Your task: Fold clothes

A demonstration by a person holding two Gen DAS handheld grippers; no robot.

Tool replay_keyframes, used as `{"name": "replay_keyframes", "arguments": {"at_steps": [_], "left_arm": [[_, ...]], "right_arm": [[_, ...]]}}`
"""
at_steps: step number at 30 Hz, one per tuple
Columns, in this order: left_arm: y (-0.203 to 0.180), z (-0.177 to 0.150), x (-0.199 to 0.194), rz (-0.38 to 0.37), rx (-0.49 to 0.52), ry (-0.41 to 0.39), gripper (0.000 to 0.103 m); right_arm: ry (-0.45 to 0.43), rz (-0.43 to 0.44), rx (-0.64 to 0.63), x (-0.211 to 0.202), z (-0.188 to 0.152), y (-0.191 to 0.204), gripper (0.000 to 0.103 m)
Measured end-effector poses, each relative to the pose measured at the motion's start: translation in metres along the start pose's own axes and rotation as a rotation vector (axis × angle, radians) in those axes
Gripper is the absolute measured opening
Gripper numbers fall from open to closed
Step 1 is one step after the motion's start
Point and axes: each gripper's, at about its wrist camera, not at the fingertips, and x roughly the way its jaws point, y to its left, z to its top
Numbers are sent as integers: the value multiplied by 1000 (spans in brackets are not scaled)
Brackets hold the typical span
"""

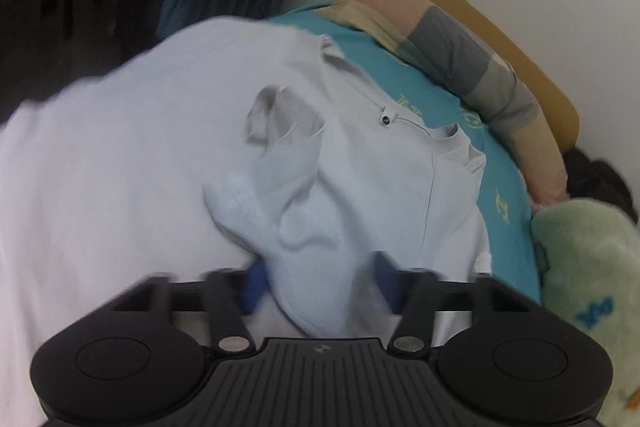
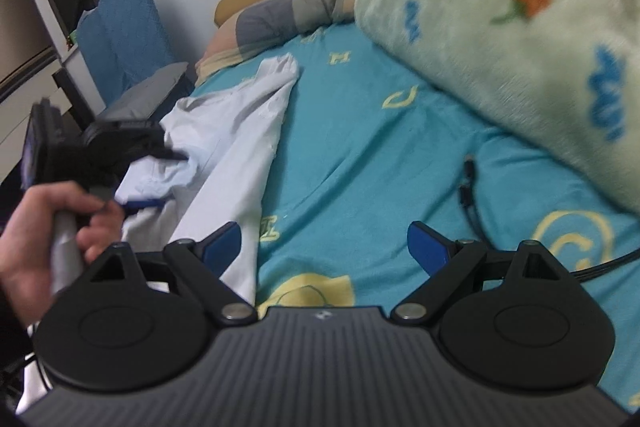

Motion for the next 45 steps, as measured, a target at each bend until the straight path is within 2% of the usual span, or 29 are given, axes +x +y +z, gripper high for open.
{"name": "replay_keyframes", "arguments": {"at_steps": [1,3,6,8,9,10,13,14,15,16,17,20,25,26,29,33,34,35,44,45], "left_arm": [[-4,6,1,9,27,-12,2],[-12,19,3,27,82,-36,3],[-23,37,-8,119,192,-148,3],[-24,42,-3,206,243,-169,3],[-21,42,5,241,261,-155,4],[-16,41,9,238,251,-134,5],[-1,34,5,208,203,-70,21],[1,31,0,197,191,-51,35],[1,28,-11,177,197,-34,48],[0,22,-26,160,207,-26,54],[-2,17,-43,148,222,-20,65],[-8,-9,-106,128,270,-15,82],[-5,-64,-213,23,290,-12,90],[1,-75,-230,5,293,-19,94],[16,-104,-270,-33,335,-32,94],[37,-103,-292,-31,286,-57,96],[42,-98,-294,-41,268,-57,96],[47,-95,-294,-43,252,-56,96],[68,-75,-303,-101,171,-70,97],[70,-73,-306,-105,166,-79,97]], "right_arm": [[7,8,3,4,-2,0,91],[16,18,-1,11,-4,1,91],[13,14,-20,18,-7,4,91],[0,2,-26,19,-7,4,91],[-5,-2,-25,20,-7,3,91],[-9,-7,-24,21,-7,3,91],[-1,-14,2,23,-8,-2,91],[-2,-14,5,23,-8,-3,91],[-4,-10,3,23,-8,-3,91],[-7,-4,-2,21,-8,-2,91],[-12,2,-13,20,-8,0,91],[-27,19,-47,16,-8,7,91],[-59,78,-95,0,-9,21,91],[-65,93,-111,-4,-9,24,91],[-41,127,-172,-14,-16,39,91],[28,205,-225,-34,-29,63,90],[62,219,-248,-37,-35,69,79],[95,233,-270,-41,-42,75,75],[396,357,-473,-71,-103,133,75],[391,366,-502,-75,-105,141,74]]}}
